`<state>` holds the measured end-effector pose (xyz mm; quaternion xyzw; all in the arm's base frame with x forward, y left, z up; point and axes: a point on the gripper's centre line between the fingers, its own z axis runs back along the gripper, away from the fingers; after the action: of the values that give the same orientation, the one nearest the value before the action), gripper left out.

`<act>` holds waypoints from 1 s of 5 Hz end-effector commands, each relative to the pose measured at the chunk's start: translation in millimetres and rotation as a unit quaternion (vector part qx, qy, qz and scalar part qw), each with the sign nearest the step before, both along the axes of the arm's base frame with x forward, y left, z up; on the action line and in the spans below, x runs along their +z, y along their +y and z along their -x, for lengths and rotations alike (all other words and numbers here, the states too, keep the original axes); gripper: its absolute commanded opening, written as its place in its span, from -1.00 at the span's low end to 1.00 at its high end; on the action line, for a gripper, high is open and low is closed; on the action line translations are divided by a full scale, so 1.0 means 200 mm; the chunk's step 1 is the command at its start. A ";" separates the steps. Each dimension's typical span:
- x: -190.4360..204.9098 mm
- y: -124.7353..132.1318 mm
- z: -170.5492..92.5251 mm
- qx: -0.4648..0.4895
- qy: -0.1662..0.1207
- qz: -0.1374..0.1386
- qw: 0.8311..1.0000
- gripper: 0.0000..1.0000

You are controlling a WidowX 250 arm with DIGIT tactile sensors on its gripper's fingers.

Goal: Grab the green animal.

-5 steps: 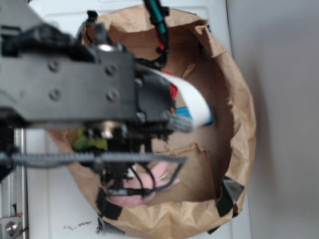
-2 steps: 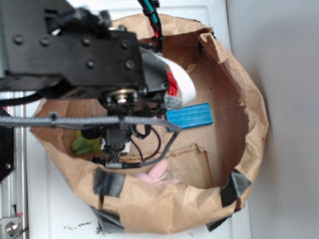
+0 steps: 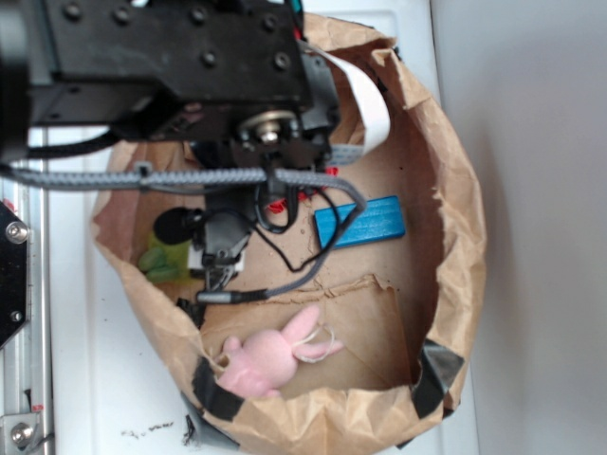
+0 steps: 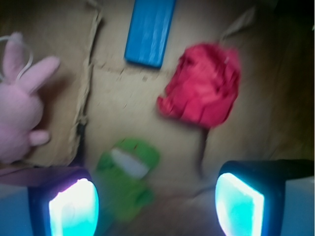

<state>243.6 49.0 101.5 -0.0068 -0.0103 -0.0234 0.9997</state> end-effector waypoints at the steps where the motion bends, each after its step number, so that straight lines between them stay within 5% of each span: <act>1: -0.01 -0.02 0.00 0.028 -0.020 -0.013 0.999 1.00; 2: -0.09 0.00 0.00 0.032 -0.026 -0.017 0.999 1.00; 5: -0.26 -0.14 0.25 0.005 0.041 0.012 0.999 1.00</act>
<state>188.8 24.1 41.3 -0.0267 0.0440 -0.0178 0.9985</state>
